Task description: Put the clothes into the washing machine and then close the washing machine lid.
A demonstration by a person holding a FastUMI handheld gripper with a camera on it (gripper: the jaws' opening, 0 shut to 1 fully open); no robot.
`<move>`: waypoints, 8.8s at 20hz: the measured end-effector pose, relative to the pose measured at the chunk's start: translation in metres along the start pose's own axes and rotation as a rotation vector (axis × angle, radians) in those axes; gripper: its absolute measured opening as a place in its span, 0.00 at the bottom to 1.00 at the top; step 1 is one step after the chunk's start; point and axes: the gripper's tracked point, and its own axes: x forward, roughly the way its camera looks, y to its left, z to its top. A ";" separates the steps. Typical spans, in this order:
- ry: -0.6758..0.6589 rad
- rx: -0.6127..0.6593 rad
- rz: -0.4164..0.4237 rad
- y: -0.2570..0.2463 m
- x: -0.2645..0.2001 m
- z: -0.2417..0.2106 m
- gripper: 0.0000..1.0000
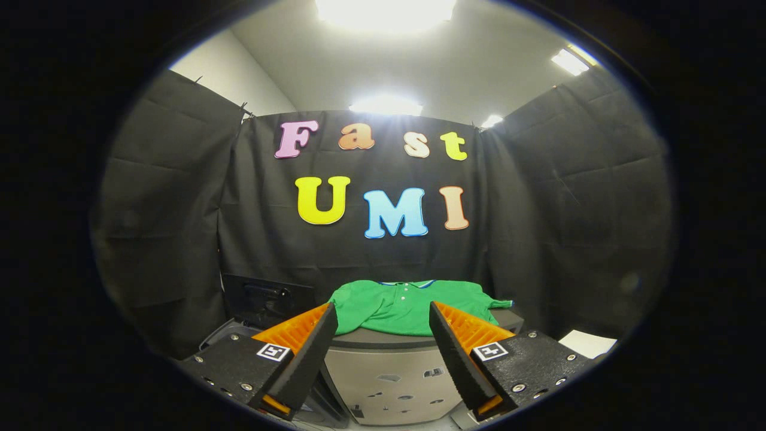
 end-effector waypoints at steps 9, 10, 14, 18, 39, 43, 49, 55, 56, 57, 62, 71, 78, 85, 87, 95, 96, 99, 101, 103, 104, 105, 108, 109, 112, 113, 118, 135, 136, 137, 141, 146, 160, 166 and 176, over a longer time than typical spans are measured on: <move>0.024 -0.011 0.022 -0.012 0.063 0.017 0.95; 0.030 -0.011 0.024 -0.013 0.070 0.018 0.95; 0.050 -0.003 0.034 -0.017 0.099 0.020 0.95; 0.089 -0.001 0.040 -0.022 0.126 0.016 0.95; 0.483 -0.012 0.107 -0.023 0.273 -0.069 0.96; 0.547 -0.030 0.109 -0.022 0.286 -0.088 0.96; 0.656 -0.069 0.132 -0.018 0.291 -0.115 0.96; 0.697 -0.013 0.152 -0.018 0.286 -0.123 0.95; 0.695 -0.008 0.158 -0.017 0.286 -0.123 0.95; 0.693 -0.012 0.168 -0.017 0.286 -0.123 0.95; 0.684 -0.018 0.177 -0.019 0.284 -0.121 0.83; 0.663 -0.021 0.229 -0.020 0.281 -0.119 0.16; 0.594 0.020 0.269 -0.019 0.283 -0.106 0.00; 0.477 0.131 0.317 -0.011 0.281 -0.064 0.00; 0.427 0.170 0.341 -0.003 0.277 -0.045 0.00; 0.298 0.206 0.449 0.047 0.252 0.017 0.00; 0.287 0.218 0.459 0.055 0.249 0.022 0.00; 0.269 0.243 0.491 0.078 0.240 0.035 0.00; 0.258 0.243 0.508 0.094 0.235 0.045 0.00; 0.253 0.245 0.534 0.113 0.230 0.051 0.00; 0.251 0.246 0.546 0.123 0.228 0.054 0.00; 0.250 0.247 0.556 0.131 0.226 0.057 0.00; 0.251 0.244 0.595 0.162 0.222 0.060 0.00; 0.253 0.245 0.608 0.173 0.219 0.062 0.00; 0.261 0.250 0.644 0.203 0.214 0.065 0.00; 0.263 0.256 0.655 0.213 0.210 0.066 0.00; 0.271 0.262 0.701 0.257 0.203 0.071 0.00; 0.345 0.224 0.789 0.381 0.173 0.023 0.00; 0.351 0.216 0.789 0.386 0.173 0.017 0.00; 0.357 0.206 0.785 0.390 0.173 0.010 0.00; 0.396 0.186 0.766 0.404 0.173 -0.026 0.00; 0.462 0.178 0.730 0.412 0.178 -0.075 0.00; 0.518 0.112 0.556 0.407 0.211 -0.180 0.03; 0.539 0.053 0.528 0.401 0.206 -0.206 0.17; 0.512 0.025 0.431 0.382 0.210 -0.212 0.95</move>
